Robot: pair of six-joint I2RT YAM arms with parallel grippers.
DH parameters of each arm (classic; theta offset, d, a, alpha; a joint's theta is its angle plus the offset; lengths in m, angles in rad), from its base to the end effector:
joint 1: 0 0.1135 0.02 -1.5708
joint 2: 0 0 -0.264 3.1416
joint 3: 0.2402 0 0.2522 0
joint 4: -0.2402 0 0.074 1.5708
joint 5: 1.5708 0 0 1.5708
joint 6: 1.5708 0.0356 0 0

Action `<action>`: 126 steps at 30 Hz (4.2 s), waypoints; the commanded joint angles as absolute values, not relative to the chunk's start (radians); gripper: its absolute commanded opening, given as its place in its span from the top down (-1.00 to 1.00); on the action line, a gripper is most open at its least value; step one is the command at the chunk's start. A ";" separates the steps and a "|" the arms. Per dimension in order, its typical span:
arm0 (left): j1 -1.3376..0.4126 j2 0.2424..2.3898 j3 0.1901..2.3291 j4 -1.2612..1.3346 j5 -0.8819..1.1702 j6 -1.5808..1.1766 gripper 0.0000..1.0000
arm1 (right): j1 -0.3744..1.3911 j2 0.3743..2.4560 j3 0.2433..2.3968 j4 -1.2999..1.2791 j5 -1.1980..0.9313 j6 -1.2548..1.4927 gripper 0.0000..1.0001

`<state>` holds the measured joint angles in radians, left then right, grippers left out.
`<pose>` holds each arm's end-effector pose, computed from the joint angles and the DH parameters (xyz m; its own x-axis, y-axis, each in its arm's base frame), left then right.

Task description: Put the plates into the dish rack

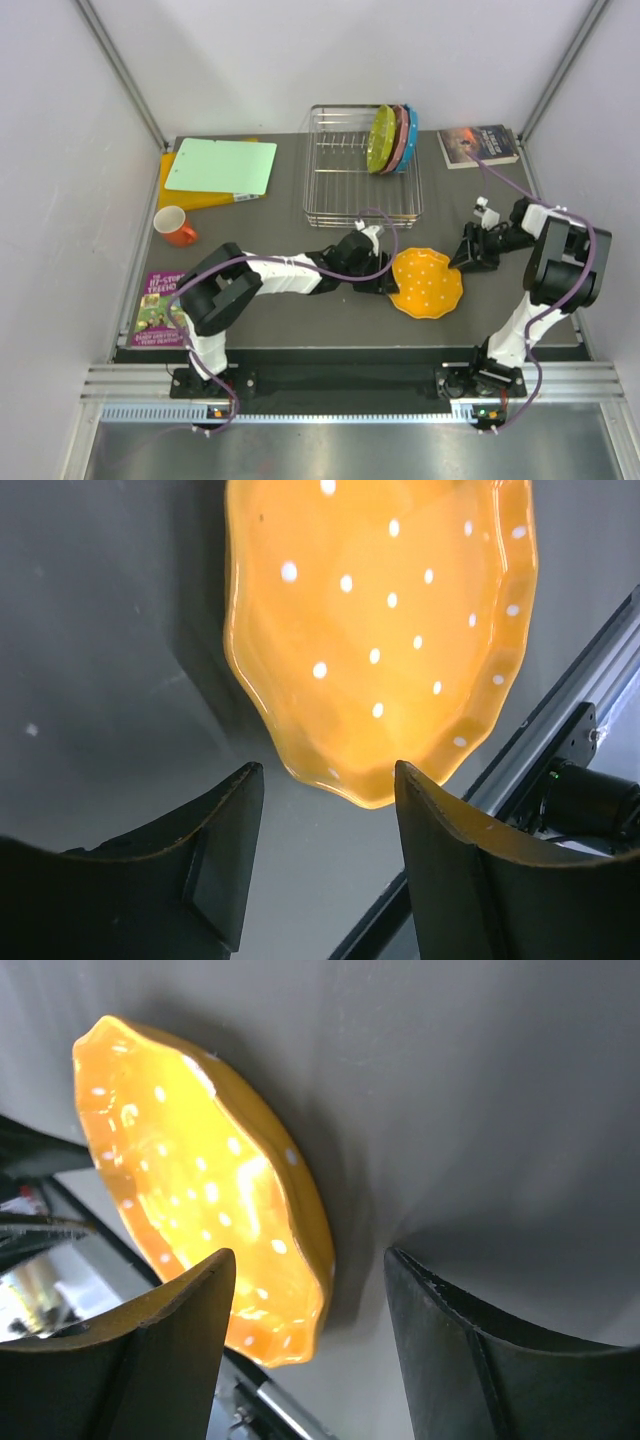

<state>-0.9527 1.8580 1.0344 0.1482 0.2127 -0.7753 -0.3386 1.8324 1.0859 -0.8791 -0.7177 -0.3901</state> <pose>0.2200 -0.3223 0.1597 -0.8832 0.0614 -0.4650 0.3836 0.6653 -0.6405 0.2939 -0.0787 0.1455 -0.9791 0.0411 -0.1991 -0.0953 0.7722 0.6282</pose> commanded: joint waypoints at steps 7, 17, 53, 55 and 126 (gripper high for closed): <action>-1.006 1.982 1.104 0.270 0.236 -0.952 -0.13 | -0.238 1.922 1.104 -0.776 -0.589 -0.477 -0.22; -1.005 2.088 1.233 0.316 0.224 -0.943 -0.09 | -0.239 2.107 1.202 -0.922 -0.721 -0.590 -0.09; -0.971 2.129 1.312 0.275 0.180 -0.857 0.00 | -0.199 2.345 1.408 -1.407 -0.552 -1.117 0.17; -0.968 2.126 1.307 0.265 0.183 -0.856 0.00 | -0.204 2.335 1.408 -1.413 -0.564 -1.123 0.29; -0.268 1.532 1.097 -0.006 -0.058 -0.247 -0.11 | 0.202 2.086 2.609 -0.750 -0.200 0.199 1.00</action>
<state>-0.2676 1.4918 1.0889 -0.0536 -0.0505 -0.2588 0.1501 2.0735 2.4931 -0.9459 -0.4088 0.1329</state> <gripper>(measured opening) 0.560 0.271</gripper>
